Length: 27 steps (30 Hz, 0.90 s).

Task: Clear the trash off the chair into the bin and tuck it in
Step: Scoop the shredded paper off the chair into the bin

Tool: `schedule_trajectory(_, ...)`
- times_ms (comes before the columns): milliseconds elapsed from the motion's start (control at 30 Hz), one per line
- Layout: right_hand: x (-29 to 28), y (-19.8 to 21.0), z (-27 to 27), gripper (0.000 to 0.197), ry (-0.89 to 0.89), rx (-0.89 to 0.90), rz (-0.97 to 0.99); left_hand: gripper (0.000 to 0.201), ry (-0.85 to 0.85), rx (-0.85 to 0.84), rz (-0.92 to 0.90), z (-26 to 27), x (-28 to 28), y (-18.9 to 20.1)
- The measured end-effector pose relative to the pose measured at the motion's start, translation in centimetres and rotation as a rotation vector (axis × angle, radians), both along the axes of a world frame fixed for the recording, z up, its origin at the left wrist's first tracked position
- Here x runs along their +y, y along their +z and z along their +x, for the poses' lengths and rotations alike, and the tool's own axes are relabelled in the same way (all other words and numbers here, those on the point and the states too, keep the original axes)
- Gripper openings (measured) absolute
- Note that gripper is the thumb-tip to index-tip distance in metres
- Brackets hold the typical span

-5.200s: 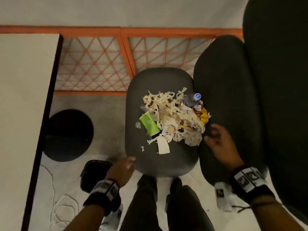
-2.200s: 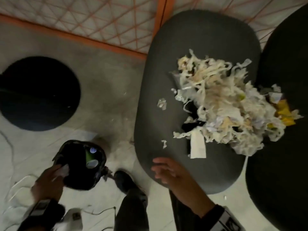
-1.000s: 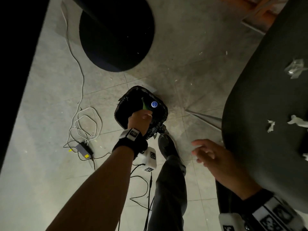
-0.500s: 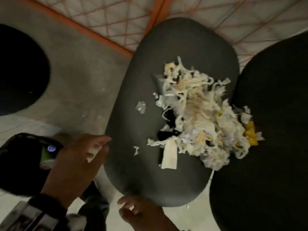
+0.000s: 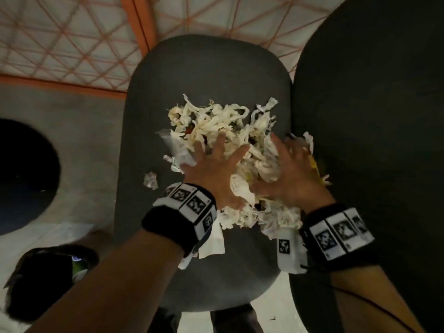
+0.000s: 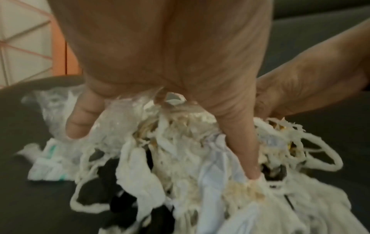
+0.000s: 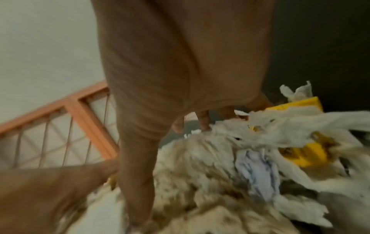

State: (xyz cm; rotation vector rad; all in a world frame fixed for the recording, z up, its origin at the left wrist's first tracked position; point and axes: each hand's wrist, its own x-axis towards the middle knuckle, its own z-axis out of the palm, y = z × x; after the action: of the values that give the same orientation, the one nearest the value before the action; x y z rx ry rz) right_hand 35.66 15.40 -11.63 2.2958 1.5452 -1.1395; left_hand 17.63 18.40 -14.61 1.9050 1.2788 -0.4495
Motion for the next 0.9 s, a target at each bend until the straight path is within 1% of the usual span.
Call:
schedule_trajectory(67,-0.4,-1.8,-0.4,0.12,0.12,-0.059,-0.084,0.118,-0.003,0.049,-0.028,0.8,-0.6,-1.3)
schedule_trajectory(133,-1.0,-2.9,-1.2,0.11,0.204,-0.184,-0.086,0.108,0.017,0.064,-0.018,1.5,-1.8,-2.0)
schedule_trajectory(200,-1.6,-3.5,-1.6,0.093,0.234,-0.305,0.029,0.094,0.085,0.041,0.013,1.9,-2.8,-2.1)
schedule_trajectory(267,-2.0,-3.8,-1.4,0.076,0.201,-0.341,0.179,0.085,0.175,-0.018,0.049,2.0,-3.2,-2.1)
schedule_trajectory(300,-2.2,-3.9,-1.1,0.069,0.177,-0.329,0.242,0.082,0.219,-0.056,0.056,1.9,-3.2,-1.9)
schedule_trajectory(400,-2.4,-3.5,-0.4,0.053,0.09,-0.272,0.384,0.072,0.317,-0.17,0.087,1.6,-3.1,-0.8)
schedule_trajectory(467,-2.7,-2.7,0.0,0.047,0.033,-0.187,0.491,0.066,0.358,-0.245,0.152,1.5,-3.2,0.3)
schedule_trajectory(533,-2.9,-1.7,0.1,0.045,-0.037,-0.01,0.567,0.062,0.401,-0.329,0.203,1.4,-3.3,1.5)
schedule_trajectory(600,-3.0,-0.4,0.2,0.043,-0.117,0.193,0.575,0.058,0.429,-0.4,0.242,1.2,-3.4,2.6)
schedule_trajectory(667,-2.8,0.8,0.3,0.04,-0.176,0.321,0.612,0.056,0.454,-0.465,0.28,1.2,-3.4,3.6)
schedule_trajectory(733,-2.5,1.8,0.6,0.041,-0.196,0.394,0.654,0.055,0.472,-0.516,0.291,1.5,-3.3,4.5)
schedule_trajectory(800,-2.4,2.5,0.8,0.049,-0.201,0.441,0.661,0.053,0.477,-0.549,0.325,1.8,-3.3,5.1)
schedule_trajectory(900,-2.5,3.3,0.8,0.054,-0.189,0.445,0.689,0.049,0.496,-0.606,0.365,1.8,-3.4,5.8)
